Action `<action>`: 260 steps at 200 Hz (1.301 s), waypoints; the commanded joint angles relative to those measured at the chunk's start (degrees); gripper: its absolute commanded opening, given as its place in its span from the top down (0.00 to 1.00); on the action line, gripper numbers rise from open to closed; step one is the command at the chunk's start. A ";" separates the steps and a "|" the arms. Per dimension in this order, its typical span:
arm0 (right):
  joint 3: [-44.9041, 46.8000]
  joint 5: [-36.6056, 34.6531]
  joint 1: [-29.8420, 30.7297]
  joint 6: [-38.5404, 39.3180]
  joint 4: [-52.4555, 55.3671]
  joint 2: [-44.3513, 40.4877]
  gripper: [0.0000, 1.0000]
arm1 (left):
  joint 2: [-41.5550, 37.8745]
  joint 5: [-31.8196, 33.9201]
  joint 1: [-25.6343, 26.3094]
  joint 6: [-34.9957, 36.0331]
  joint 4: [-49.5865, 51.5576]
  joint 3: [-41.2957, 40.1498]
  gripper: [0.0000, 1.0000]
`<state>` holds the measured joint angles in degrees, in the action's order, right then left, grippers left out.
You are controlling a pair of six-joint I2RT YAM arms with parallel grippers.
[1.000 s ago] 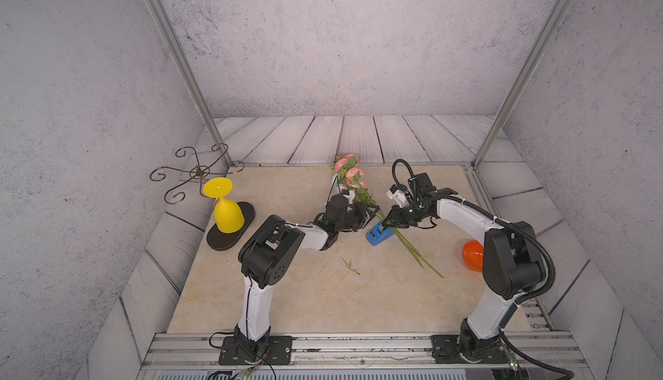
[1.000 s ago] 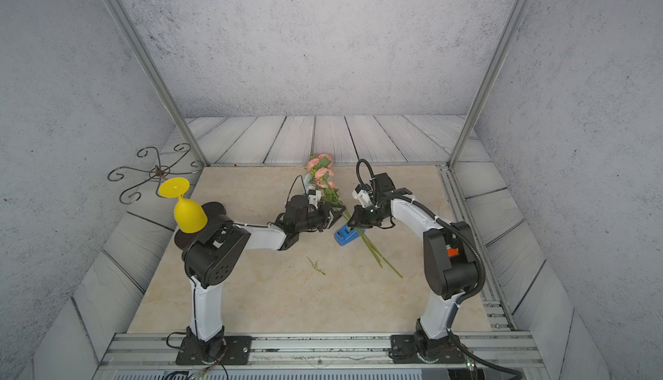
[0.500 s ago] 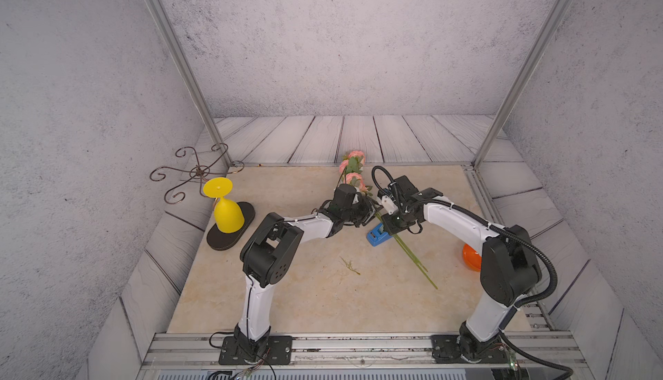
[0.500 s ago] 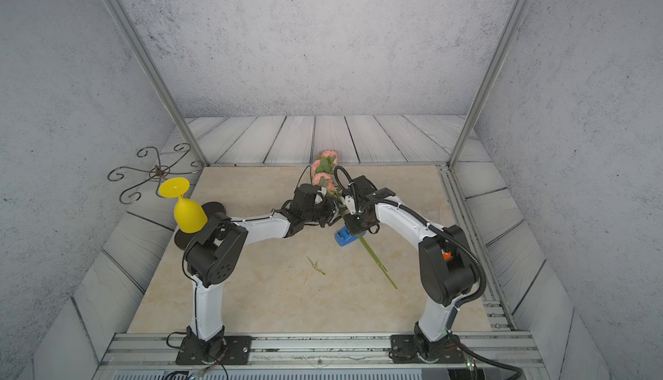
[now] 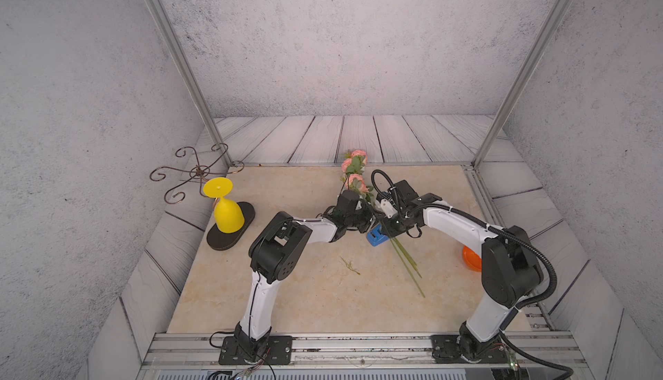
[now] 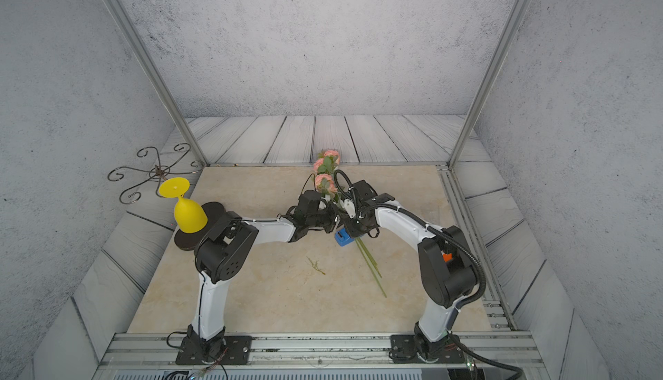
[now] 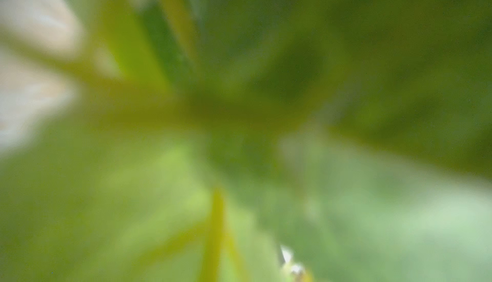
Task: Wrap bouquets with tape
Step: Wrap the tape around the bouquet.
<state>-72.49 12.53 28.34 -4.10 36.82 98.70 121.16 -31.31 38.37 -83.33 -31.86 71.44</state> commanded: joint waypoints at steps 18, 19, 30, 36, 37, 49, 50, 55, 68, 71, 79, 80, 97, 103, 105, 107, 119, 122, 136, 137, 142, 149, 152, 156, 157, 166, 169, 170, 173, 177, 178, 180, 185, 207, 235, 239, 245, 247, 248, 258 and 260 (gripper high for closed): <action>5.31 21.35 -8.16 -9.06 -4.35 -7.80 0.24 | 0.46 -1.49 -1.25 -0.11 -17.47 -1.09 1.00; 5.50 21.68 -8.36 -9.43 -4.59 -7.89 0.24 | 0.51 -1.48 -1.27 -0.14 -17.86 -1.24 1.00; 7.03 25.55 -9.86 -12.19 -7.25 -7.98 0.22 | 0.49 -0.80 -1.54 -0.55 -22.42 -2.87 1.00; 6.98 27.56 -10.51 -12.79 -7.34 -7.28 0.22 | 0.39 -0.62 -1.63 -0.60 -23.86 -3.38 1.00; 6.95 27.77 -10.63 -12.83 -7.31 -7.15 0.22 | 0.39 -0.61 -1.63 -0.60 -24.13 -3.44 1.00; 6.36 30.24 -11.23 -13.33 -7.36 -5.71 0.23 | 0.47 -0.62 -1.72 -0.58 -25.59 -3.84 1.00; 6.33 30.34 -11.22 -13.40 -7.37 -5.62 0.23 | 0.52 -0.65 -1.72 -0.59 -25.65 -3.84 1.00; 6.37 31.29 -11.37 -14.02 -8.06 -5.11 0.22 | 0.63 -0.48 -1.80 -0.78 -26.44 -3.97 1.00; 6.21 36.27 -11.78 -15.76 -10.20 -3.11 0.22 | 1.60 0.10 -1.81 -2.22 -30.25 -4.41 1.00; 6.02 37.72 -11.81 -16.11 -10.49 -2.43 0.23 | 1.88 0.31 -1.81 -2.73 -31.38 -4.38 1.00; 5.70 41.07 -11.81 -17.02 -11.45 -0.71 0.25 | 2.59 0.74 -1.81 -3.67 -34.28 -4.54 1.00; 5.70 41.51 -11.81 -17.18 -11.65 -0.57 0.25 | 2.63 0.77 -1.81 -3.81 -34.56 -4.50 1.00; 7.13 44.84 -11.96 -20.25 -16.11 0.73 0.32 | 3.55 2.14 -1.81 -4.54 -39.43 -4.73 1.00; 8.15 45.45 -12.14 -21.55 -18.14 0.78 0.32 | 3.64 2.31 -1.81 -4.56 -40.43 -4.95 1.00; 8.46 45.66 -12.25 -22.02 -18.81 0.86 0.33 | 3.57 2.37 -1.81 -4.52 -40.58 -4.92 1.00; 8.78 45.92 -12.41 -22.54 -19.40 0.88 0.34 | 3.60 2.34 -1.81 -4.42 -40.68 -4.91 1.00; 11.07 47.56 -13.41 -26.31 -24.70 1.42 0.40 | 3.22 2.73 -1.81 -3.81 -41.69 -5.29 1.00; 11.54 47.80 -13.64 -27.11 -26.09 1.63 0.43 | 3.08 2.93 -1.81 -3.77 -41.89 -5.50 1.00; 11.04 47.89 -13.92 -25.99 -24.89 2.78 0.62 | 2.29 3.32 -1.81 -3.22 -41.78 -6.21 1.00; 10.87 47.78 -13.92 -25.67 -24.44 2.80 0.63 | 2.22 3.34 -1.81 -3.14 -41.70 -6.26 1.00; 10.19 47.20 -13.92 -24.39 -22.37 3.06 0.68 | 2.00 3.74 -1.81 -2.86 -41.54 -6.62 1.00; 9.57 45.86 -13.93 -22.99 -20.40 2.67 0.77 | 1.88 3.86 -1.72 -2.80 -41.05 -6.85 1.00; 9.33 45.08 -13.92 -22.26 -19.52 2.34 0.81 | 1.93 3.76 -1.72 -2.88 -41.01 -6.83 1.00; 8.90 43.95 -13.91 -21.28 -18.07 1.96 0.86 | 2.01 3.83 -1.80 -3.02 -41.34 -6.93 1.00; 8.79 43.66 -13.92 -20.85 -17.64 1.86 0.87 | 1.99 3.90 -1.80 -3.00 -41.52 -6.97 1.00; 7.62 40.09 -13.92 -18.21 -13.74 1.08 0.97 | 2.14 4.24 -1.81 -3.47 -42.02 -7.34 1.00; 7.29 39.02 -13.91 -17.55 -12.71 0.95 0.99 | 2.15 4.24 -1.81 -3.50 -41.98 -7.40 1.00; 7.20 38.64 -13.92 -17.32 -12.33 0.88 0.99 | 2.15 4.24 -1.81 -3.46 -41.89 -7.43 1.00; 6.92 37.72 -13.93 -16.70 -11.31 0.69 1.00 | 2.15 4.28 -1.81 -3.50 -41.96 -7.51 1.00; 6.62 36.32 -13.92 -15.98 -10.18 0.43 1.00 | 2.15 4.32 -1.81 -3.43 -42.02 -7.61 1.00; 6.55 36.02 -13.92 -15.83 -10.01 0.31 1.00 | 2.15 4.33 -1.81 -3.38 -42.00 -7.62 1.00; 6.54 35.35 -13.97 -15.60 -9.75 0.06 1.00 | 2.15 4.26 -1.81 -3.34 -42.04 -7.63 1.00; 6.57 33.81 -13.92 -15.42 -9.48 -0.39 1.00 | 2.15 3.76 -1.81 -3.21 -41.61 -7.45 1.00; 4.63 24.83 -13.04 -10.96 -3.95 -1.96 1.00 | 0.72 2.25 -1.81 -2.20 -35.18 -7.17 1.00; 0.55 11.51 -9.06 -3.29 3.12 -3.54 1.00 | -4.88 1.04 -1.64 4.66 -12.88 -7.66 0.90; 0.07 10.02 -8.43 -2.58 3.75 -3.71 1.00 | -5.75 0.95 -1.56 5.93 -9.70 -7.36 0.88; -0.31 8.38 -7.46 -1.52 3.96 -4.08 1.00 | -6.69 1.08 -1.50 7.34 -4.59 -6.88 0.85; -0.40 7.90 -7.21 -1.28 3.96 -4.20 1.00 | -7.00 1.12 -1.47 7.69 -3.07 -6.63 0.84; -0.43 7.61 -7.05 -1.19 3.96 -4.25 1.00 | -7.09 1.10 -1.42 7.80 -2.35 -6.52 0.83; -0.93 5.51 -5.61 -0.30 4.31 -4.47 1.00 | -7.65 0.92 -1.13 9.46 2.34 -5.23 0.77; -0.97 5.09 -5.36 -0.12 4.31 -4.47 1.00 | -7.62 0.79 -1.11 9.67 2.86 -4.94 0.76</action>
<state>-71.31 32.53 21.32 -9.50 35.51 97.76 117.32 -28.05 36.93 -83.07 -45.10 64.05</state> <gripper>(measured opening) 0.072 0.192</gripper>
